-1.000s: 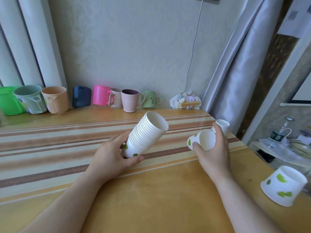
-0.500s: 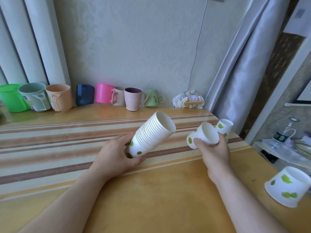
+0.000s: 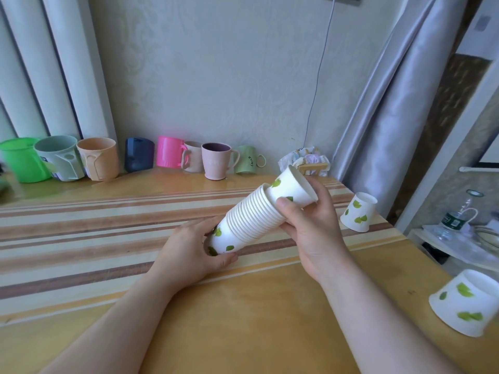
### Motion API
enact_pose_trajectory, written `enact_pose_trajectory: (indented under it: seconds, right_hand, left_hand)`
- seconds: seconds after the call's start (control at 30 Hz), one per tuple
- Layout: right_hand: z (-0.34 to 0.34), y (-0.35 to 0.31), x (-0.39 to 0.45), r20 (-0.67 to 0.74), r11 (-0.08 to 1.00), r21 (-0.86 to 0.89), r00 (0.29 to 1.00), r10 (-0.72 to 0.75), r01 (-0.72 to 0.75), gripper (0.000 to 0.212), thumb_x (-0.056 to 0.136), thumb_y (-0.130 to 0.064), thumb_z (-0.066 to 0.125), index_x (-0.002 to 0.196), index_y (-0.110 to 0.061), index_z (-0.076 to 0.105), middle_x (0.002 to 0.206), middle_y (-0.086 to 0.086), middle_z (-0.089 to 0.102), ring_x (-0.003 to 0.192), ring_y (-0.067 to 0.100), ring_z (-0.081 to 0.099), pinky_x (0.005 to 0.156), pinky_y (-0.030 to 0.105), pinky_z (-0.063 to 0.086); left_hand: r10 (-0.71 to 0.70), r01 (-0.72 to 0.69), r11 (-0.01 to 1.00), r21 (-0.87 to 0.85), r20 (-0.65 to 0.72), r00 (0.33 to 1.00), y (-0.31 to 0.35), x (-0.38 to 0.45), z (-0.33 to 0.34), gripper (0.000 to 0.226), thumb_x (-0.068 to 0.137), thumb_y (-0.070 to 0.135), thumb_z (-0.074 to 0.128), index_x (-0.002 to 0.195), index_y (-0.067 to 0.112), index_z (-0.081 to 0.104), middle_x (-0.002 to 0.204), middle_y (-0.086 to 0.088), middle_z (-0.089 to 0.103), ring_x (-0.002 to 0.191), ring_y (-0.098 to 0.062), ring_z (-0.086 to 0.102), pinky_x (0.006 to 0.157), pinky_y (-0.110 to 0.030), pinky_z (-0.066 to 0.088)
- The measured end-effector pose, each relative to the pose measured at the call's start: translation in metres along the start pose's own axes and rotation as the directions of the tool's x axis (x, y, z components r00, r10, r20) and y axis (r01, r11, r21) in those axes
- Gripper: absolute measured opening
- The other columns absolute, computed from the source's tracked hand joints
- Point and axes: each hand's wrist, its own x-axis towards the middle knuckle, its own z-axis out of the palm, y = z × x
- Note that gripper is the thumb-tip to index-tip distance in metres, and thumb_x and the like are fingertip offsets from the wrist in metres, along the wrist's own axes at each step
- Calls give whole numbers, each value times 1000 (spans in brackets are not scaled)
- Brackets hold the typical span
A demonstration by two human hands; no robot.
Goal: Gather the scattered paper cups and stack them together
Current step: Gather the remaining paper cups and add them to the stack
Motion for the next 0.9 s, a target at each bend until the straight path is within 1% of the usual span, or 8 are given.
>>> enact_pose_trajectory:
  seconds: [0.1, 0.2, 0.27, 0.37, 0.47, 0.63, 0.73, 0.9]
  right_hand:
    - [-7, 8, -2, 30, 999, -18, 999, 35, -34, 65, 89, -12, 86, 143, -35, 58, 138, 3, 74, 126, 24, 72, 107, 55, 58]
    - [-24, 14, -5, 72, 994, -96, 996, 59, -52, 90, 74, -28, 90, 153, -38, 48, 133, -6, 75, 118, 17, 75, 104, 44, 58]
    - [-42, 17, -3, 45, 983, -179, 997, 59, -50, 89, 76, -22, 89, 153, -41, 49, 130, -5, 74, 110, 11, 74, 103, 41, 57]
    - [-71, 20, 19, -210, 928, -361, 978, 13, -90, 66, 88, -5, 80, 139, -41, 58, 135, 5, 65, 115, 26, 68, 95, 41, 54]
    - [-105, 22, 50, -496, 816, -556, 850, -177, -154, 67, 86, -8, 73, 142, -38, 51, 144, 7, 48, 121, 35, 59, 95, 42, 56]
    - [-137, 28, 82, -582, 706, -626, 801, -142, -330, 82, 89, -15, 70, 159, -40, 35, 153, 13, 31, 134, 41, 45, 106, 41, 50]
    - [-146, 47, 78, -546, 653, -673, 829, -121, -347, 63, 89, -26, 75, 143, -39, 47, 152, 10, 33, 129, 42, 53, 108, 43, 52]
    - [-140, 50, 68, -395, 595, -798, 829, -396, -96, 37, 84, -28, 85, 85, -7, 54, 131, 11, 65, 119, 39, 61, 105, 49, 49]
  left_hand:
    - [-9, 9, 1000, 9, -4, 1000, -1, 0, 0, 64, 71, 53, 91, 130, 49, 67, 97, 32, 69, 93, 7, 61, 75, -15, 44]
    - [-21, 21, 1000, 7, 4, 1000, 0, 0, -1, 64, 71, 54, 90, 131, 48, 67, 97, 32, 68, 93, 4, 62, 78, -21, 49]
    - [-20, 20, 1000, 7, 5, 1000, 1, 0, -1, 64, 72, 55, 89, 131, 47, 67, 98, 29, 70, 93, 0, 63, 81, -28, 54]
    - [-31, 31, 999, 14, 0, 1000, 1, 0, -1, 63, 71, 55, 89, 130, 47, 67, 99, 26, 71, 92, 0, 63, 79, -27, 54]
    - [-37, 37, 999, 23, -7, 999, 1, -1, -1, 61, 71, 52, 91, 128, 46, 68, 95, 29, 70, 91, 4, 62, 74, -17, 47]
    - [-44, 44, 999, 8, 4, 999, 1, 0, -1, 63, 71, 56, 90, 130, 48, 67, 98, 27, 72, 93, 1, 63, 78, -25, 53]
    - [-50, 50, 999, 4, 0, 999, 0, 0, -1, 64, 70, 57, 90, 130, 49, 66, 98, 27, 72, 92, 2, 64, 78, -26, 53]
    - [-51, 51, 999, -5, 2, 999, 1, 0, -2, 62, 71, 56, 89, 128, 47, 67, 97, 26, 73, 90, 3, 63, 80, -29, 55]
